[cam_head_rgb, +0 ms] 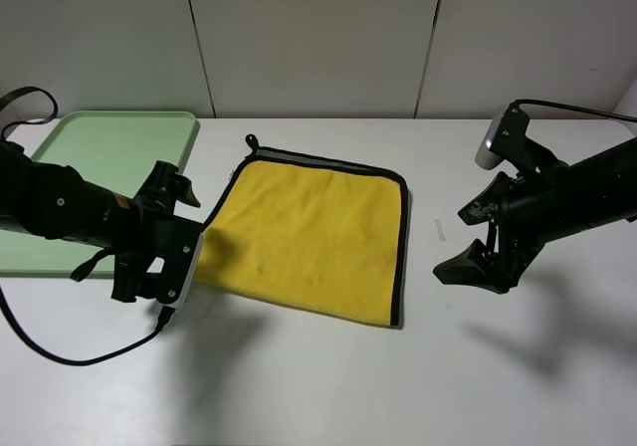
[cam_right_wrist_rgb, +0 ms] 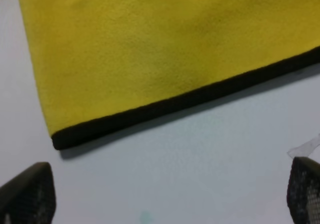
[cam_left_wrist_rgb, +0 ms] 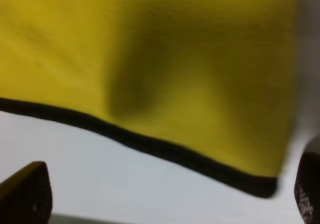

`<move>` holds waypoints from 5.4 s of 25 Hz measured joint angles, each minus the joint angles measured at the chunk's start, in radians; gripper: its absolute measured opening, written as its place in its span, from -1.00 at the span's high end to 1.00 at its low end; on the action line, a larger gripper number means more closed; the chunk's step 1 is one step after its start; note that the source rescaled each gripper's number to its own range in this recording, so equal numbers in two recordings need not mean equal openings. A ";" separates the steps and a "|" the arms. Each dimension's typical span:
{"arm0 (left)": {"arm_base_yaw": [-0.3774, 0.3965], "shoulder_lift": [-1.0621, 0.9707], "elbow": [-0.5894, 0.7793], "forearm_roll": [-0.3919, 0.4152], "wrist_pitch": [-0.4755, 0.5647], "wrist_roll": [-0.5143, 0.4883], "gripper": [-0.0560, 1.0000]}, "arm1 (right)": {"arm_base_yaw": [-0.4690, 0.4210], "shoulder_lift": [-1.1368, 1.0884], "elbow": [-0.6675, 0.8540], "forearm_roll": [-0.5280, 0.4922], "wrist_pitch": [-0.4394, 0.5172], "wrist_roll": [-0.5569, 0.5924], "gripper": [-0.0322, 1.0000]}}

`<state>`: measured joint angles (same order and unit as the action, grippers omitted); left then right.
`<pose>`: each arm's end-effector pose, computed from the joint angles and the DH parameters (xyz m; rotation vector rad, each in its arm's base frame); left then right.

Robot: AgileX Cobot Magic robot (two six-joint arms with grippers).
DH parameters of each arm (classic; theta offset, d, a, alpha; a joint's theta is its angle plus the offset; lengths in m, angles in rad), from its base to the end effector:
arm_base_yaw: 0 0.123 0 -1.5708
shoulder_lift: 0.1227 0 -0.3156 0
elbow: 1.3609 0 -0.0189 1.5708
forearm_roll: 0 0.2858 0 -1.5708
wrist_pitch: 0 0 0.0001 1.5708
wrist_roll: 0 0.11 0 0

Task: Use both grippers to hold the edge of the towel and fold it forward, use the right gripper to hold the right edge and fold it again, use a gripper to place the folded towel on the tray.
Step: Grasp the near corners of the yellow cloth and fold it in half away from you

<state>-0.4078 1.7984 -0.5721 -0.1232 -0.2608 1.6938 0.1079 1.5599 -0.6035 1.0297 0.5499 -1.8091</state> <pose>0.2906 -0.1217 0.0829 2.1090 1.3976 0.5348 0.2651 0.0783 0.1398 -1.3022 2.2355 0.3809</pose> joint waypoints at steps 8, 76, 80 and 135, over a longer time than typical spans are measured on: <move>-0.001 0.031 -0.003 -0.001 -0.076 0.030 -0.96 | 0.000 0.000 0.000 0.000 -0.001 0.000 -1.00; -0.002 0.031 -0.012 -0.005 -0.044 0.033 -0.91 | 0.497 0.249 -0.002 -0.121 -0.510 0.177 -1.00; -0.002 0.031 -0.012 -0.005 -0.041 0.034 -0.87 | 0.497 0.249 -0.002 -0.123 -0.502 0.177 -1.00; -0.002 -0.106 0.008 -0.074 0.101 0.000 0.89 | 0.497 0.196 -0.002 -0.060 -0.373 0.244 0.94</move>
<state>-0.4095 1.6926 -0.5642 -0.1969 -0.1597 1.6934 0.6052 1.7559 -0.6058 0.9701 0.1771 -1.5647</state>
